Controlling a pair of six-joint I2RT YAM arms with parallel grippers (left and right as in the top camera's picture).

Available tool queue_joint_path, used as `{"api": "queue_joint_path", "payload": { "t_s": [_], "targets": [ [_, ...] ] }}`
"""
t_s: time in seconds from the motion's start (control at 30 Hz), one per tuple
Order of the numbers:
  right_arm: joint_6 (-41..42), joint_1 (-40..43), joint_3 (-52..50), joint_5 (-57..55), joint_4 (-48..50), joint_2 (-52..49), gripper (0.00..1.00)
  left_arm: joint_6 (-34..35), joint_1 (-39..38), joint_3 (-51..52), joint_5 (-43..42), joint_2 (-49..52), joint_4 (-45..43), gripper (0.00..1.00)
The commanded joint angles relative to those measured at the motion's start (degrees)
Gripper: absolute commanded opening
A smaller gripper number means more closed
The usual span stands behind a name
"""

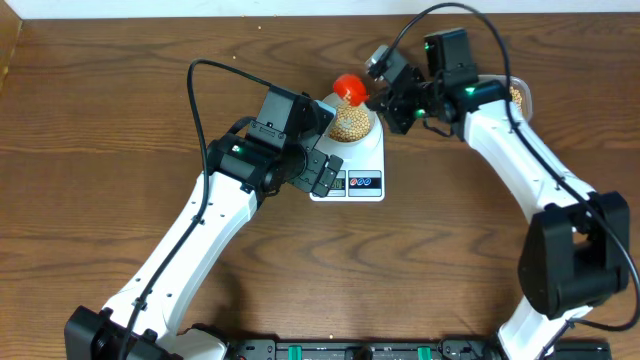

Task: Scoop item into bowl and weigh 50g on scale
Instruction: 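Carry the scoop right to the soybean tub with the right gripper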

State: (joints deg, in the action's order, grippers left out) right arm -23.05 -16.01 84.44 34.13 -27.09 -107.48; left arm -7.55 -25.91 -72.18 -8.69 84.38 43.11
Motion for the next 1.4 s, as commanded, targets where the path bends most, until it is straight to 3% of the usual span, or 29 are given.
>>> {"api": "queue_joint_path", "payload": {
  "t_s": [0.0,0.5,0.7,0.9,1.03,1.23,1.37],
  "targets": [
    [6.93,2.84,0.31,9.11,0.46,2.23,0.01,-0.35,0.35,-0.04,-0.09,0.37,0.15,0.98],
    [37.59,16.09,0.31,29.00,12.96,2.23,0.01,-0.35,0.35,-0.04,-0.09,0.37,0.15,0.98],
    [44.26,21.99,0.31,33.24,14.49,2.23,0.01,-0.35,0.35,-0.04,-0.09,0.37,0.15,0.98],
    [43.91,27.04,0.31,34.34,14.14,2.23,0.02,-0.35,0.35,-0.04,-0.09,0.37,0.17,0.98],
    [38.66,28.87,0.31,32.52,12.66,2.23,0.02,-0.35,0.35,-0.04,-0.09,0.37,0.15,0.98],
    [25.09,30.67,0.31,17.29,-0.92,2.23,0.01,-0.35,0.35,-0.04,-0.09,0.37,0.15,0.98],
    [21.27,31.61,0.31,12.76,-3.93,2.27,0.01,-0.35,0.35,-0.04,-0.09,0.37,0.15,0.98]
  ]
}}
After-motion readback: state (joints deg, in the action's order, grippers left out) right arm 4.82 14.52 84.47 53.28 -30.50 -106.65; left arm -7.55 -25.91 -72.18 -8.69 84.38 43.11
